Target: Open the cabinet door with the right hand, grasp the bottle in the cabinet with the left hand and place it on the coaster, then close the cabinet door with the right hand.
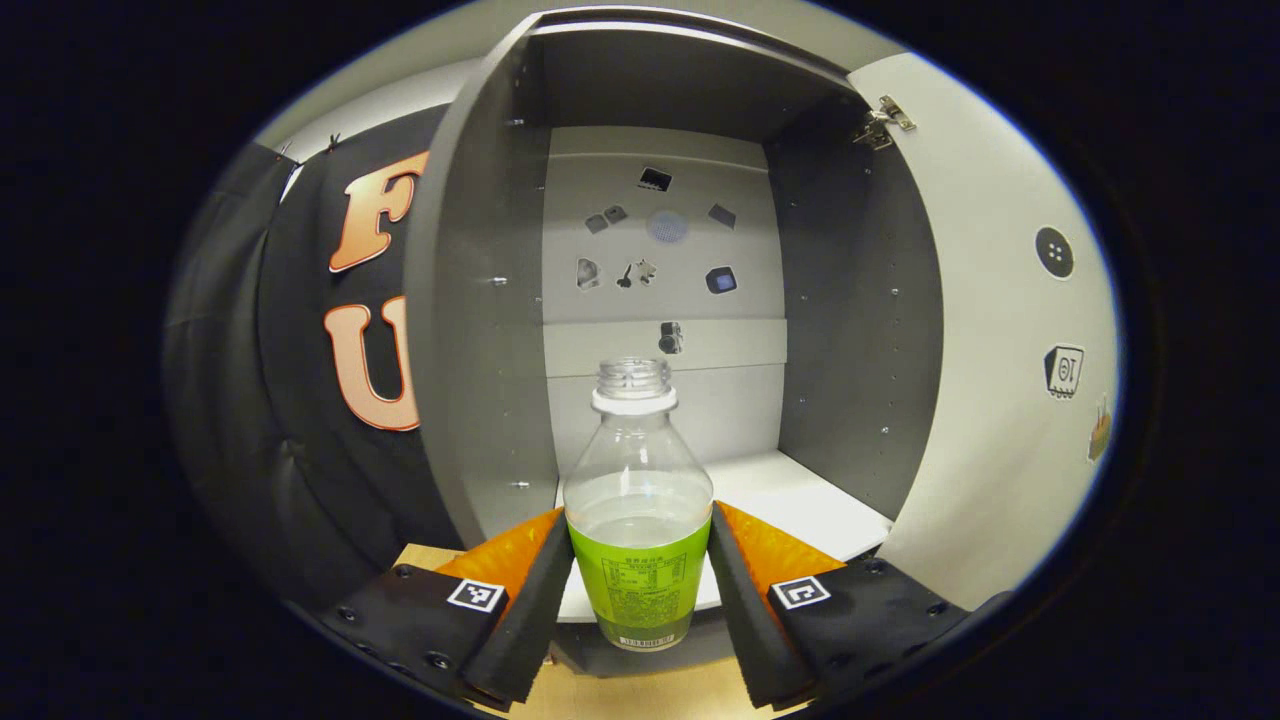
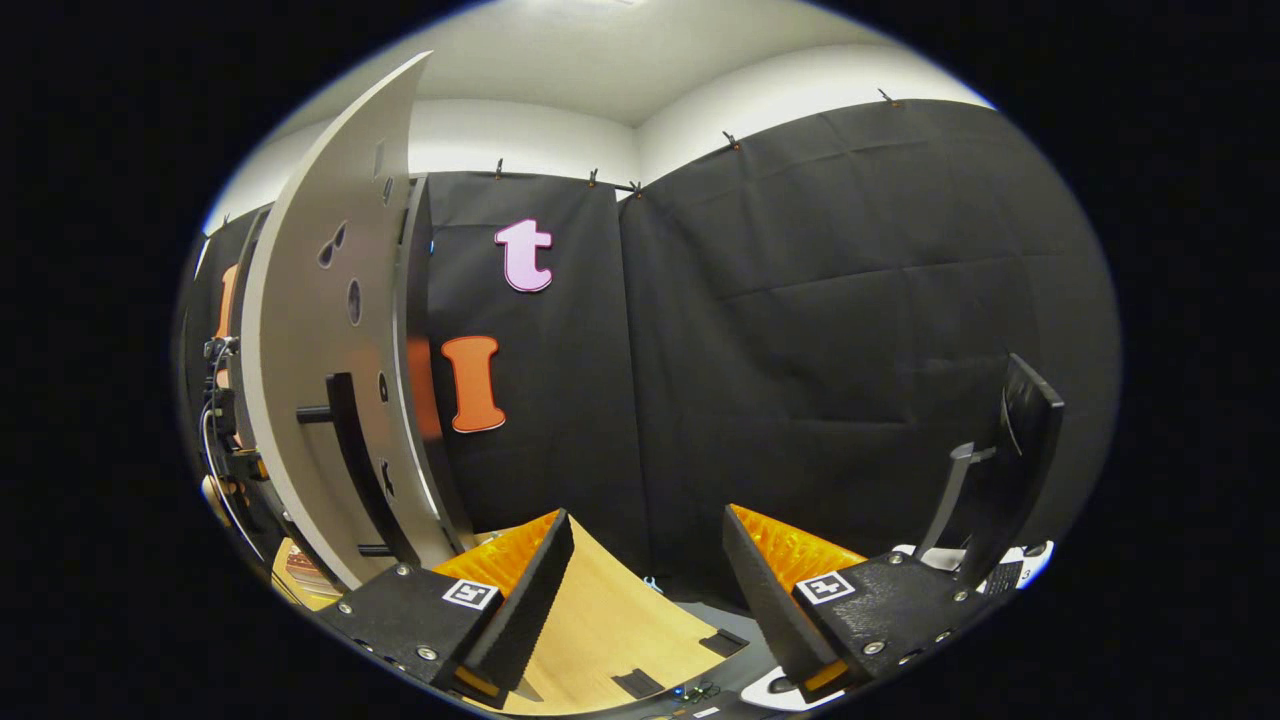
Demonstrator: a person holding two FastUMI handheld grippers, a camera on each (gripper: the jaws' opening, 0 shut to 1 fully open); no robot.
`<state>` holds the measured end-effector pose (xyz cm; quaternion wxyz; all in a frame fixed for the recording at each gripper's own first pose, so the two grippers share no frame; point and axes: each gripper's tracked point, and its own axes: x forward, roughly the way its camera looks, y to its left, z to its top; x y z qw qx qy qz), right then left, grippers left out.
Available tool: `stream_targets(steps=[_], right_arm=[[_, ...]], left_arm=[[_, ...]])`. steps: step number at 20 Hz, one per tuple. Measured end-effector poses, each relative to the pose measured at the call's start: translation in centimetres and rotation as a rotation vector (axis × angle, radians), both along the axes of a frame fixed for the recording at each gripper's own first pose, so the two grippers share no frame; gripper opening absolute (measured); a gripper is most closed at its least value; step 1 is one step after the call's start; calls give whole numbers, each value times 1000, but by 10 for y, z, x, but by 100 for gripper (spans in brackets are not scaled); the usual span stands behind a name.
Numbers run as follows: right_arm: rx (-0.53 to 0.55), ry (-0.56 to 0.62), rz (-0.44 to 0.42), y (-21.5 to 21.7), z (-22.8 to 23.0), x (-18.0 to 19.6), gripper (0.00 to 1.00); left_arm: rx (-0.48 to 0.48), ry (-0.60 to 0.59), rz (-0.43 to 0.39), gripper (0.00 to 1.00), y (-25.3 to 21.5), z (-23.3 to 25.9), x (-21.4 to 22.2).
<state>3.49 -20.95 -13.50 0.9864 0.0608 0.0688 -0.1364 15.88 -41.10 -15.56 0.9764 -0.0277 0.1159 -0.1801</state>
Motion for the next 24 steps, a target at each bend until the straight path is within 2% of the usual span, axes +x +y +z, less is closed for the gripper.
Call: stream_targets(steps=[6,9,13,20,24], right_arm=[[11,-1,22,32,-2,-7,93],[5,-4,28,45,-2,-12,93],[-3,6,26,59,-8,-19,93],[4,35,18,71,-16,-31,93],[-6,53,12,77,-18,-34,93]], left_arm=[[2,-41,-21,80,76,-30,-51],[-9,-26,-52,82,109,-62,-74],[-7,7,-39,82,151,-118,-100],[20,68,-71,82,175,-229,-147],[-27,146,-71,82,174,-278,-166]])
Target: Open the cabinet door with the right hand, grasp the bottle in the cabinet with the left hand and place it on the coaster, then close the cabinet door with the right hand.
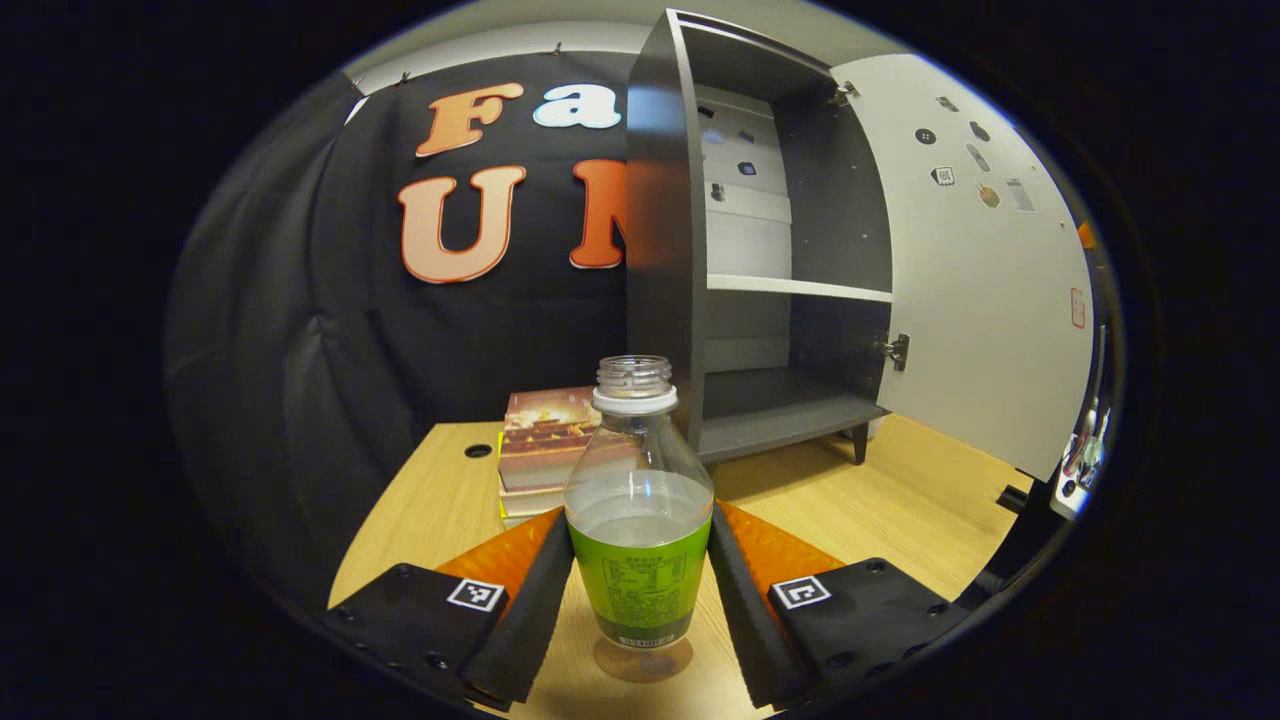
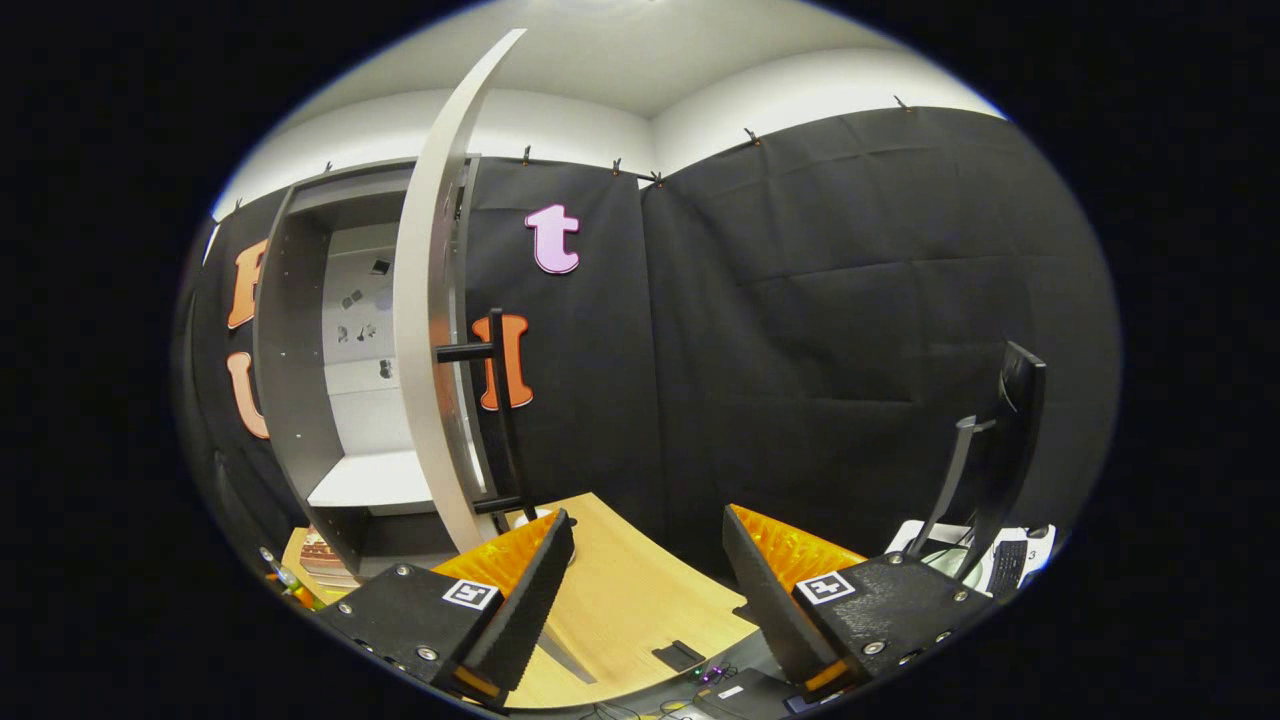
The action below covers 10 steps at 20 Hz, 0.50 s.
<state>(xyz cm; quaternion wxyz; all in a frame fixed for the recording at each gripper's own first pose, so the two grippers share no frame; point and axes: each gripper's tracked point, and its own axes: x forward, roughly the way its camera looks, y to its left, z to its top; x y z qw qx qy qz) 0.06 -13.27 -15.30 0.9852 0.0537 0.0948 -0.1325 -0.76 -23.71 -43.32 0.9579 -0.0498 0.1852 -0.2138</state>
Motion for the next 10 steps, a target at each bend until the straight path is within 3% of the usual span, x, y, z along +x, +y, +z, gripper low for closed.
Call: stream_targets(steps=[10], right_arm=[[-1,28,-40,-3,-6,-7,93]], left_arm=[[-22,63,44,82,3,-57,-16]])
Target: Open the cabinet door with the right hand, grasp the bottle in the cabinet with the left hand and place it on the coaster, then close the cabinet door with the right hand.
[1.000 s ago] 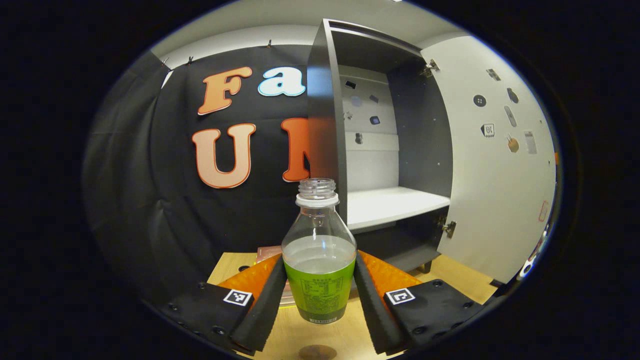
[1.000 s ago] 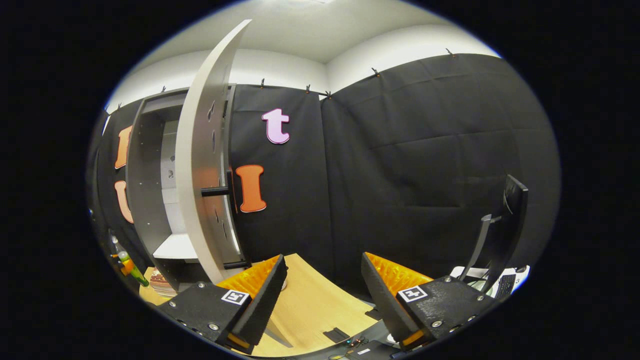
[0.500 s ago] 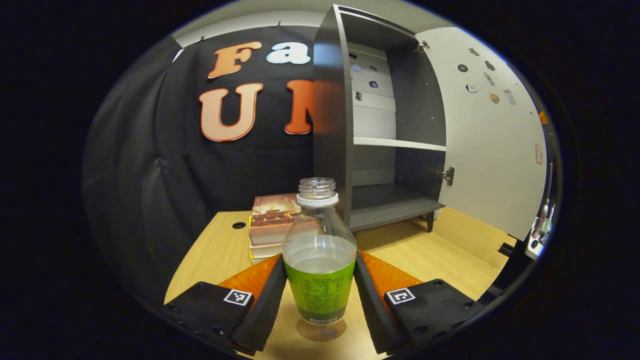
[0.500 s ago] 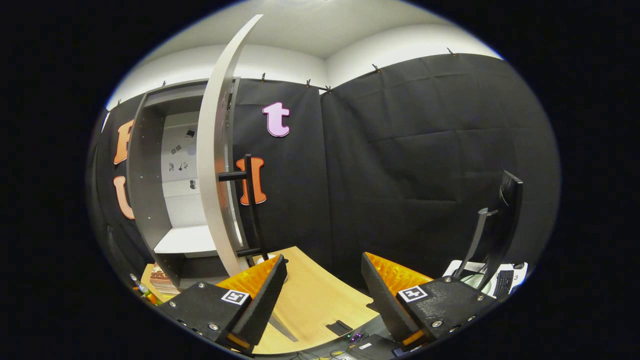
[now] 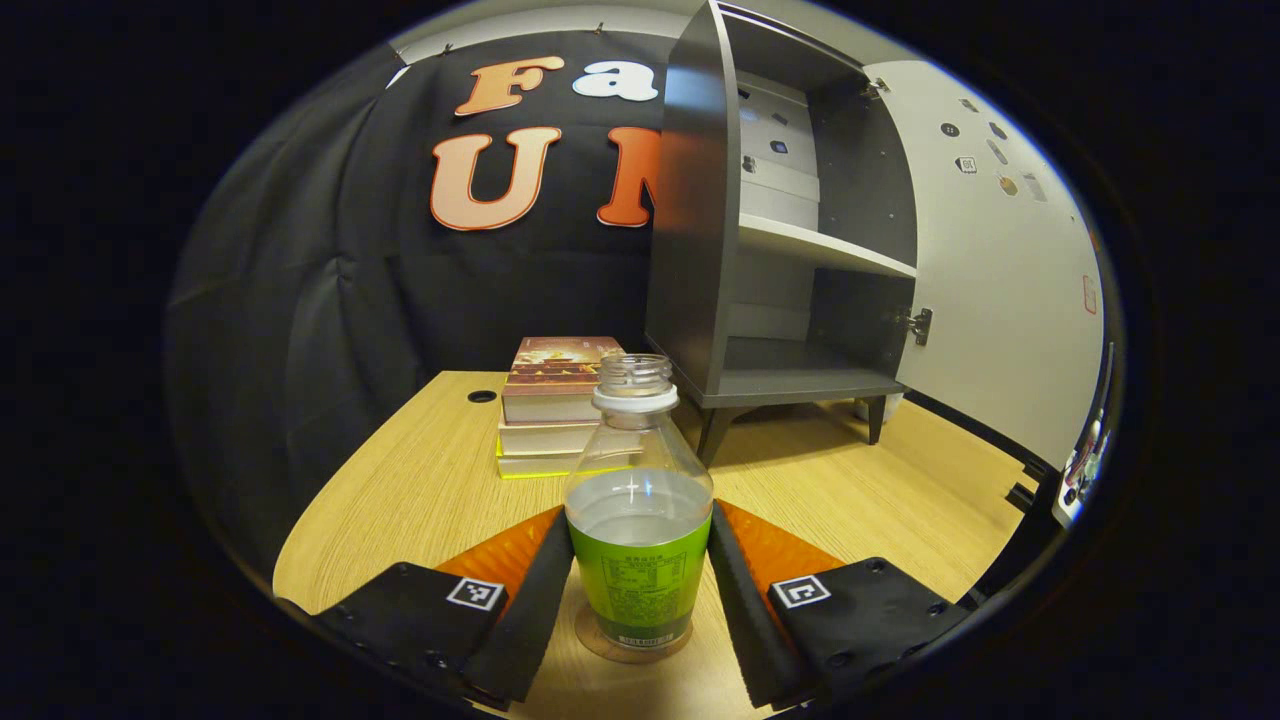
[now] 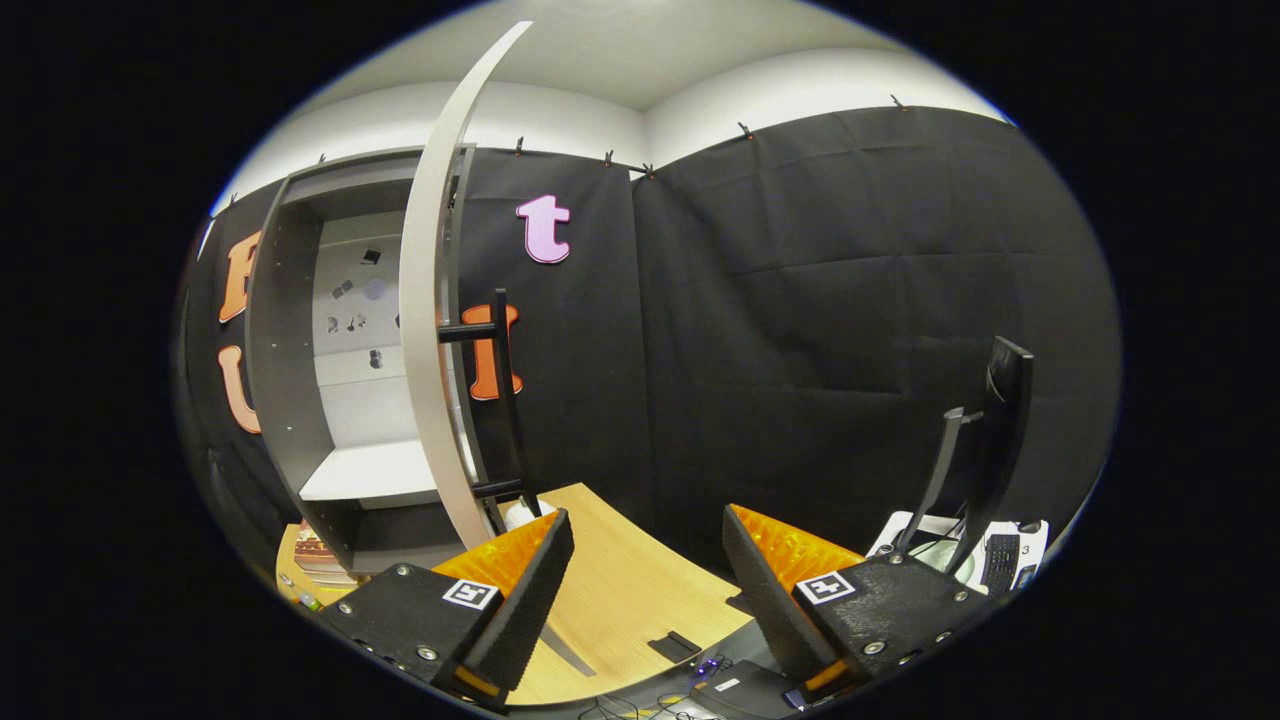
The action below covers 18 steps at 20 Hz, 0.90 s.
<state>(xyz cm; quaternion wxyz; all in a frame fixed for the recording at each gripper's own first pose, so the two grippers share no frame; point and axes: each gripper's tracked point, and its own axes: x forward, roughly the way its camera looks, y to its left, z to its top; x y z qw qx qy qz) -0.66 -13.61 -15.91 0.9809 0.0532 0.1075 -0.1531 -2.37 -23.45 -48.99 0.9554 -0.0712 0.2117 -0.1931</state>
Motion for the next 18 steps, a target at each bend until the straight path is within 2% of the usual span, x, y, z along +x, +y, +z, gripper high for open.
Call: stream_targets(steps=[11,12,13,18], right_arm=[[39,16,12,1,-15,4,93],[43,14,15,0,-14,5,88],[45,11,18,1,-13,5,93],[38,15,42,4,-15,15,93]], left_arm=[[81,-23,-20,84,-5,0,-9],[82,-19,-14,84,-4,1,-10],[82,-13,-8,84,-3,1,-10],[89,-2,1,86,5,3,-18]])
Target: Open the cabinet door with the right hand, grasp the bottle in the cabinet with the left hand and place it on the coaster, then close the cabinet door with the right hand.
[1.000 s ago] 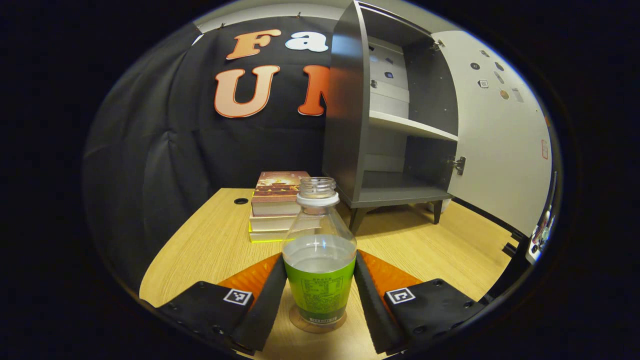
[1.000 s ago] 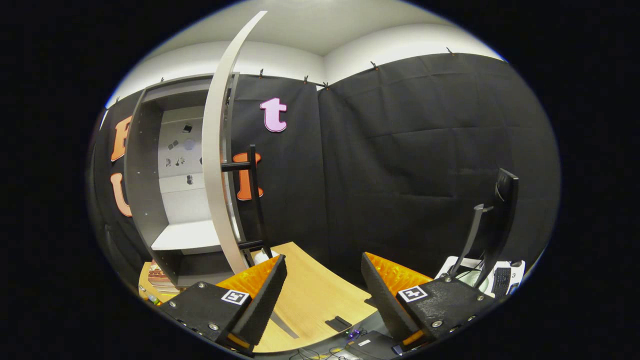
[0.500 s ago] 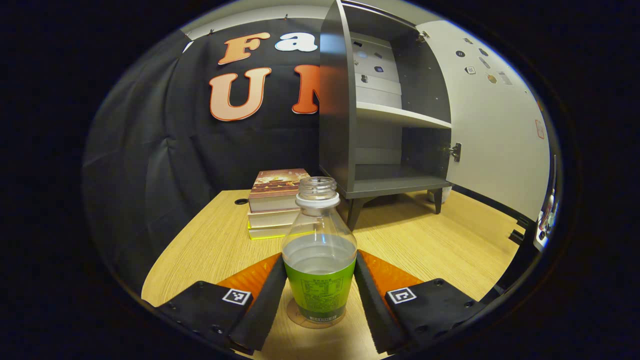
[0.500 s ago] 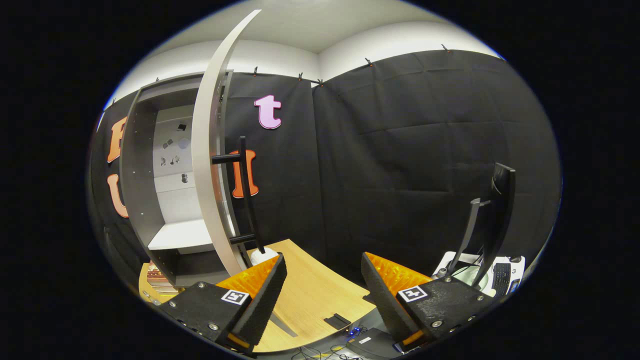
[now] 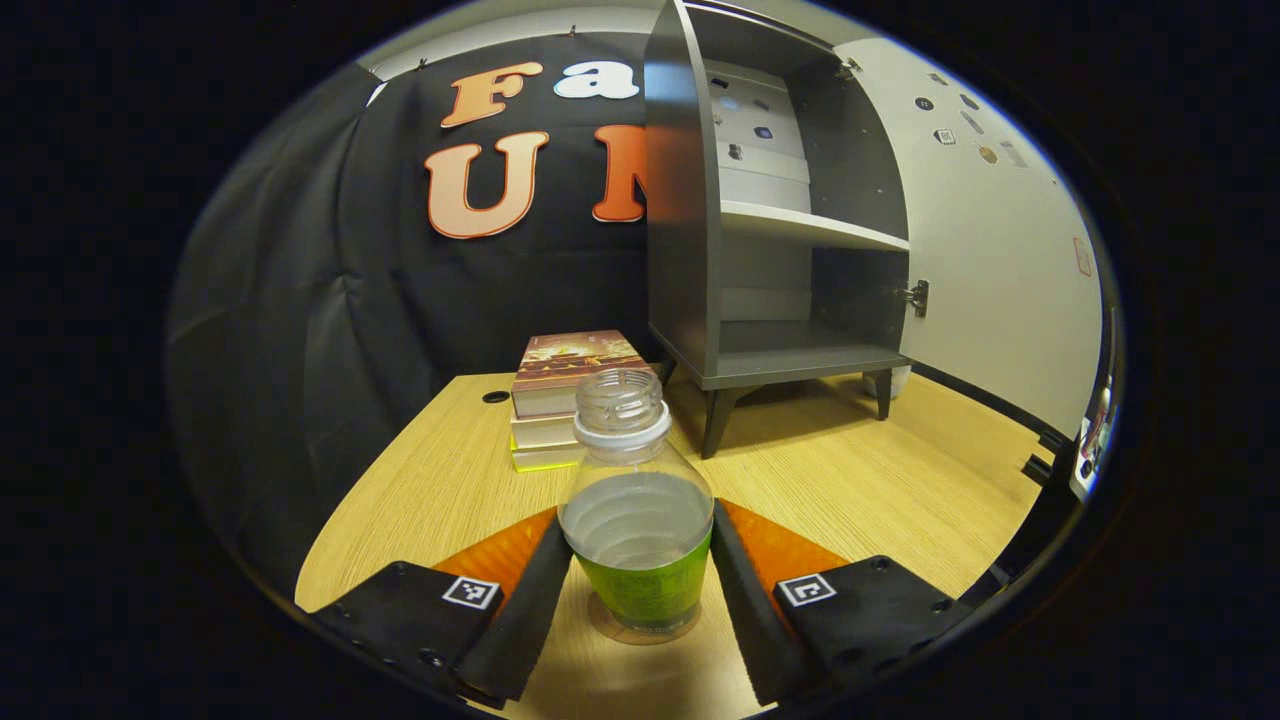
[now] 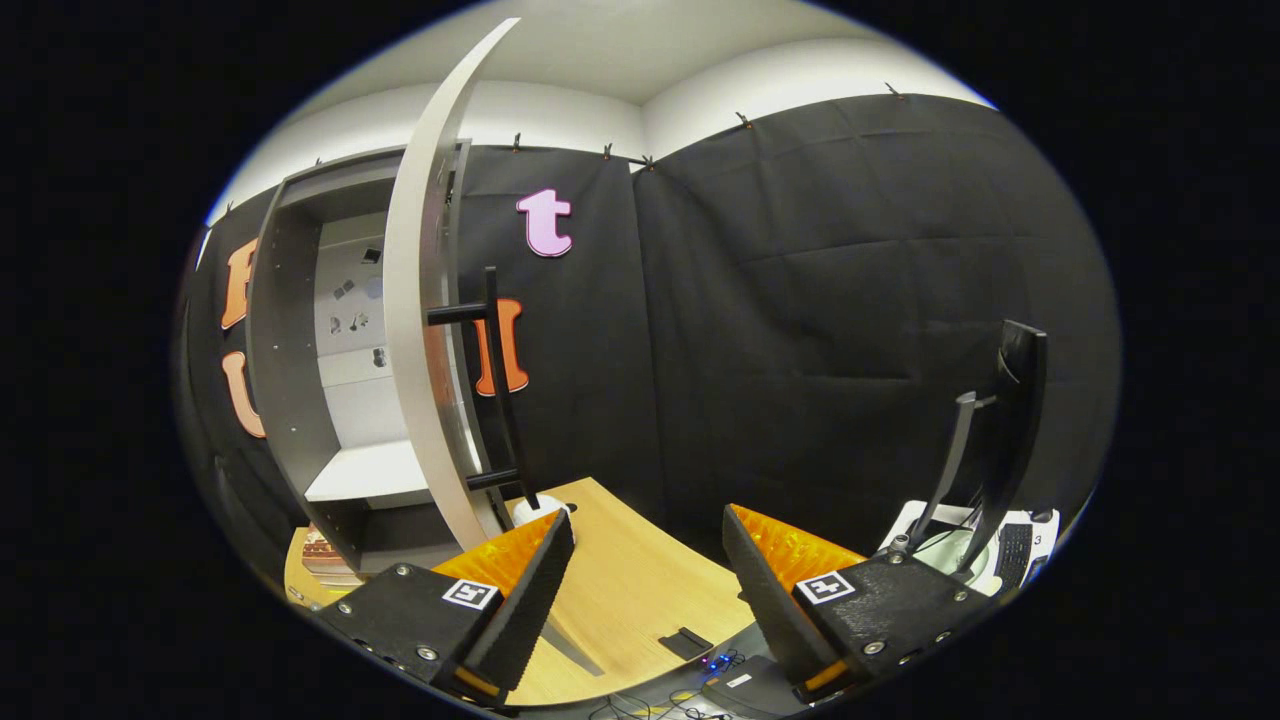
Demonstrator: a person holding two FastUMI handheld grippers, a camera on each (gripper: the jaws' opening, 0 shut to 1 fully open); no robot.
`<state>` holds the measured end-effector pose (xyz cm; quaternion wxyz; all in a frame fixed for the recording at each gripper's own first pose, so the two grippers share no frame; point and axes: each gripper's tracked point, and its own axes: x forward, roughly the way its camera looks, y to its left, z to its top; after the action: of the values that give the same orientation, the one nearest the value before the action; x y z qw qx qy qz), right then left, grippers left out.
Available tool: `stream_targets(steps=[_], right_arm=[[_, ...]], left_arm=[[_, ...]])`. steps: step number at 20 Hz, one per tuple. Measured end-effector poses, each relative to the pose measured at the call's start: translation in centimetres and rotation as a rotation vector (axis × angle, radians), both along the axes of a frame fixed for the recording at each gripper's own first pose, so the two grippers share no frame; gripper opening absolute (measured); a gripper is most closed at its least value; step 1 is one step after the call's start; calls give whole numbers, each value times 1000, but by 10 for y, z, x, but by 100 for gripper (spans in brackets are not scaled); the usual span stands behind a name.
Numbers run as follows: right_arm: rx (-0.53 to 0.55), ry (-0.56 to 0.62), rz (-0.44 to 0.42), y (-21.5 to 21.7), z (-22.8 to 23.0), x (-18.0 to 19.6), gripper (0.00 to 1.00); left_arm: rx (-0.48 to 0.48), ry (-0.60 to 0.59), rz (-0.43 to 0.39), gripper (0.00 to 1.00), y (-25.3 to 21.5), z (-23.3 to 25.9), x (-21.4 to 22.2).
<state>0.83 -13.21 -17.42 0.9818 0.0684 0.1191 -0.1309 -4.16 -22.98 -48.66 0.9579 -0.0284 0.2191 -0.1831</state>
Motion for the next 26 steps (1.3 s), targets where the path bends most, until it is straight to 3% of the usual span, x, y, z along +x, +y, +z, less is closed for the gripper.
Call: stream_targets(steps=[5,6,12,22,26], right_arm=[[0,4,32,10,-3,9,93],[-1,5,39,12,-5,11,93],[4,16,58,14,-11,14,93],[-17,7,130,36,-12,14,84],[-7,11,222,87,-12,4,81]], left_arm=[[18,-9,-1,87,5,9,-5],[22,-11,-4,100,4,9,-6],[32,-30,2,100,11,32,-18],[-19,-78,113,99,84,152,-28],[-16,-118,171,99,121,205,-8]])
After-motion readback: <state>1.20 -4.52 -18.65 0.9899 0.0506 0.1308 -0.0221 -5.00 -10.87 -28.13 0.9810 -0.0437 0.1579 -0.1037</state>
